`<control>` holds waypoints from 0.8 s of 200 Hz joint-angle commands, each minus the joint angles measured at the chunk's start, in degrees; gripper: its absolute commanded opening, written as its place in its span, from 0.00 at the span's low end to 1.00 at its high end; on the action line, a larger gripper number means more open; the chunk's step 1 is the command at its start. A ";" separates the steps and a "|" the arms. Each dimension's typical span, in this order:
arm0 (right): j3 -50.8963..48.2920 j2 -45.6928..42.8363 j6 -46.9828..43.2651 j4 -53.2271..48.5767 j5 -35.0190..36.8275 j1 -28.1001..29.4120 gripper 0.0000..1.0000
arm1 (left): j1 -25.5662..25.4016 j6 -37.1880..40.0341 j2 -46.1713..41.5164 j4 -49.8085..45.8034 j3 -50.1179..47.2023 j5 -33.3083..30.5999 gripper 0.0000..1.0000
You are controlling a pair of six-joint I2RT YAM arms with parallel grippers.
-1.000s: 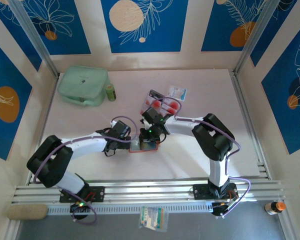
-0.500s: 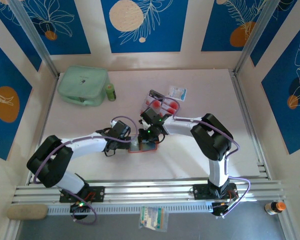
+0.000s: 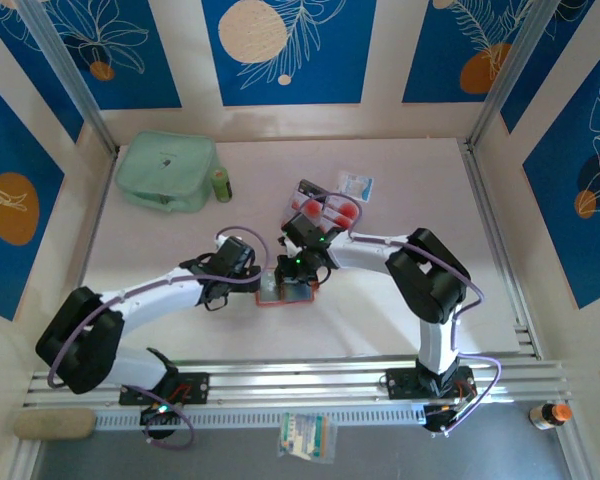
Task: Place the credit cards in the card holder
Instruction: Insert the credit card into the card slot, then flip over the card slot on the card holder.
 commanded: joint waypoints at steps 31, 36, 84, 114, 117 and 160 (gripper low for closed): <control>-0.83 -7.07 -0.40 -2.02 -1.15 -2.60 0.13 | 0.82 -1.06 -4.60 -3.89 3.33 -1.06 0.98; -1.02 -7.45 -0.69 -2.20 -1.10 -2.92 0.14 | 0.78 -1.04 -4.87 -3.94 3.53 -1.05 0.98; -2.88 -10.04 -4.50 -4.28 -0.07 -7.77 0.19 | 0.71 -0.27 -4.64 -2.97 5.78 2.83 1.00; -2.84 -9.55 -7.16 -5.81 -0.88 -9.87 0.20 | -0.41 -1.37 -2.22 -1.35 6.77 4.91 1.00; -2.87 -9.42 -7.29 -5.91 -0.93 -10.01 0.20 | -0.59 -1.61 -1.92 -1.21 6.95 5.04 1.00; -2.91 -7.03 -7.93 -5.40 -2.41 -10.78 0.15 | -4.14 -3.00 2.88 -0.19 9.08 5.27 1.00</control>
